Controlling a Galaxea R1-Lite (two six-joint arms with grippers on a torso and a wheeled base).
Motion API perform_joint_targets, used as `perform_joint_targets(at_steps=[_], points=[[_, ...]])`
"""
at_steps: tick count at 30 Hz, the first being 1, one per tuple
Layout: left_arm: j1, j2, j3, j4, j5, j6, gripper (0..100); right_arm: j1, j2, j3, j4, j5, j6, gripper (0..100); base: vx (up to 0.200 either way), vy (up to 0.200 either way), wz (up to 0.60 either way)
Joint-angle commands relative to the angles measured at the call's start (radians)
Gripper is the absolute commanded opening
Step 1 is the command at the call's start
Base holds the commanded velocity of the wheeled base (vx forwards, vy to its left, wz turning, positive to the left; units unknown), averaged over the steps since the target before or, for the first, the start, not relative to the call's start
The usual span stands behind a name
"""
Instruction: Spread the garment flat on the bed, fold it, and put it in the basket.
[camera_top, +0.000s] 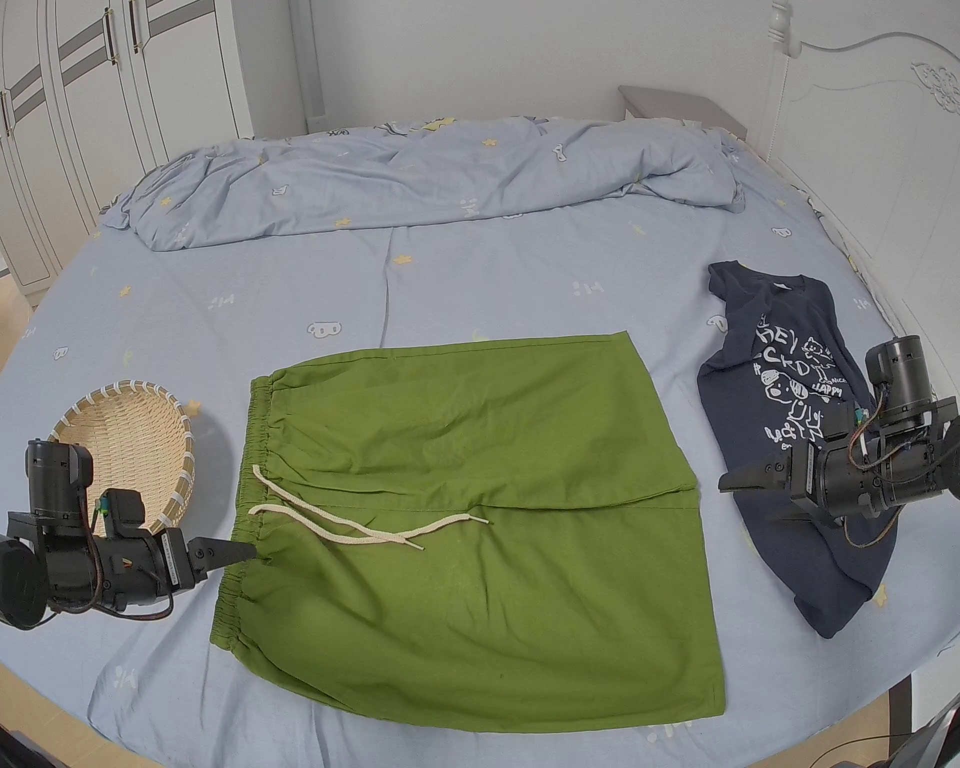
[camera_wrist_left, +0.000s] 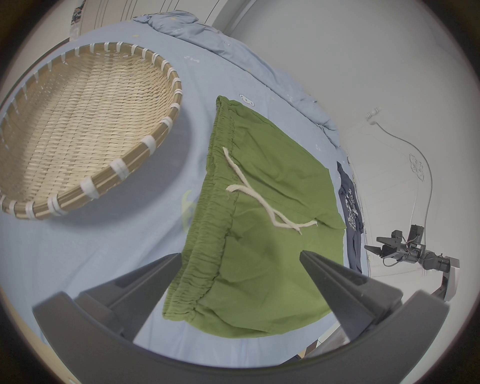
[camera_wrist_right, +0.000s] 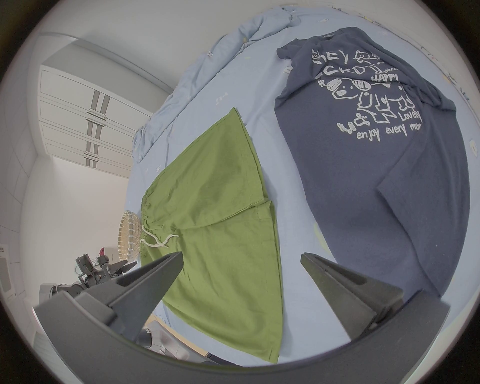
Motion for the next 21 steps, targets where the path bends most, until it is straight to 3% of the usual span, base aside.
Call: perform_joint_targets(at_steps=[1, 4, 21], points=[[0.045, 0.083, 0.02, 0.0, -0.002, 0.047, 100, 0.037, -0.035, 0.024, 0.001, 0.0, 0.005, 100, 0.0, 0.0, 0.0], [0.077, 0.118, 0.025, 0.001, -0.028, 0.12, 100, 0.039, -0.036, 0.027, 0.001, -0.001, 0.005, 100, 0.0, 0.0, 0.0], [0.057, 0.232, 0.016, -0.02, -0.057, 0.131, 100, 0.026, -0.035, 0.024, 0.001, 0.0, 0.007, 100, 0.0, 0.0, 0.0]])
